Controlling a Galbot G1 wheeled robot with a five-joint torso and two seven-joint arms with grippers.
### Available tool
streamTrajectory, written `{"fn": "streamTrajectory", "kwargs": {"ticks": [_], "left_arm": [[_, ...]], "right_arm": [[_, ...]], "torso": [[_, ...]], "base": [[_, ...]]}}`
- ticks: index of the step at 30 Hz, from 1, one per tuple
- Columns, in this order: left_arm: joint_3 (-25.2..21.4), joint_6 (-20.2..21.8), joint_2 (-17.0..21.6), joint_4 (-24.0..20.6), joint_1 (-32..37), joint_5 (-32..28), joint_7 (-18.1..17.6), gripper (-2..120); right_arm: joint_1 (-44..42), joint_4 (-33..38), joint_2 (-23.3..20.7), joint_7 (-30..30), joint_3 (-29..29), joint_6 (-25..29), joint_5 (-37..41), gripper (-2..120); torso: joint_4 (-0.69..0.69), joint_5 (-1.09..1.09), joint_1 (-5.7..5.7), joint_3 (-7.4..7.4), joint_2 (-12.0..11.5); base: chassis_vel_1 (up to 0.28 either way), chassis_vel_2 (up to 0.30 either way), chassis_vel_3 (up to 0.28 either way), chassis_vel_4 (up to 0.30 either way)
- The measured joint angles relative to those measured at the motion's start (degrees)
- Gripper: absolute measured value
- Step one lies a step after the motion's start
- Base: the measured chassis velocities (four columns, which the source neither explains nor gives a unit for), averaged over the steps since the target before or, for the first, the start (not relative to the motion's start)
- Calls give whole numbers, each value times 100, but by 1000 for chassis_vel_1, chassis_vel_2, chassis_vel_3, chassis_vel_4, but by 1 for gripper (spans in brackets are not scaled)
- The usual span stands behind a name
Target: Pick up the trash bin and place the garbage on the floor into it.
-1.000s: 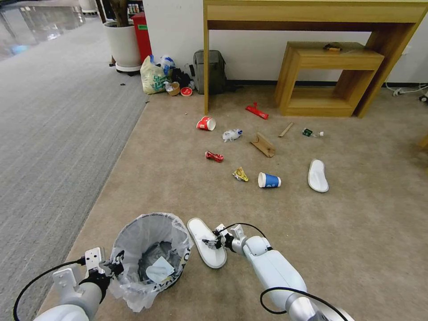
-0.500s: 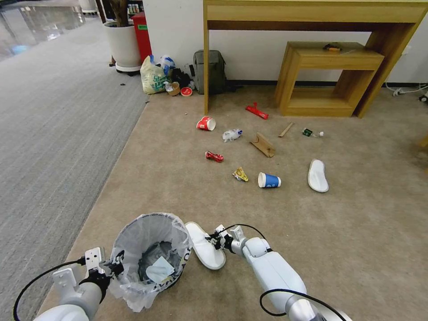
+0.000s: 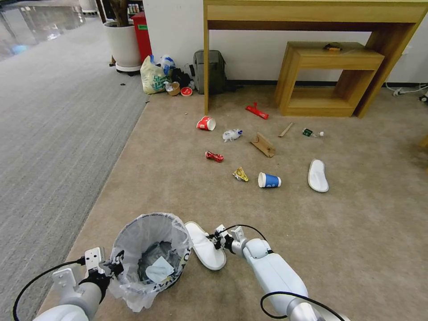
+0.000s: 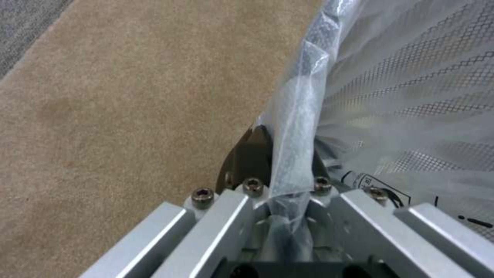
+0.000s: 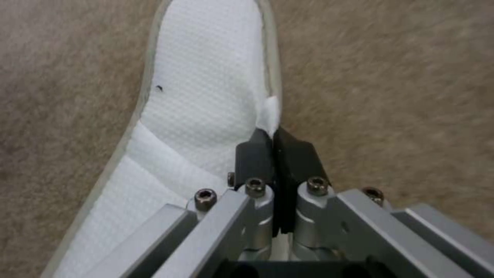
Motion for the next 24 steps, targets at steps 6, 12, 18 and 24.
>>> {"fn": "streamTrajectory", "kwargs": {"ticks": [6,12,18,24], "left_arm": [[12,0,19,-5,-18,-9,8,0],[42,0,35,-5,-52,-11,7,0],[72,1,45,-4,-85,-14,4,0],[96,5,71,-5,-98,-11,3,0]], "right_arm": [[-185,463,-180,48,55,3,80,0],[-497,1424,-547,153,172,13,218,0],[-742,2518,-886,212,239,-99,398,0],[-865,3584,-1091,301,333,-176,461,0]], "torso": [[0,1,0,0,0],[0,0,0,0,0],[0,1,0,0,0],[0,0,0,0,0]], "base": [[0,0,0,0],[0,0,0,0],[0,0,0,0],[0,0,0,0]]}}
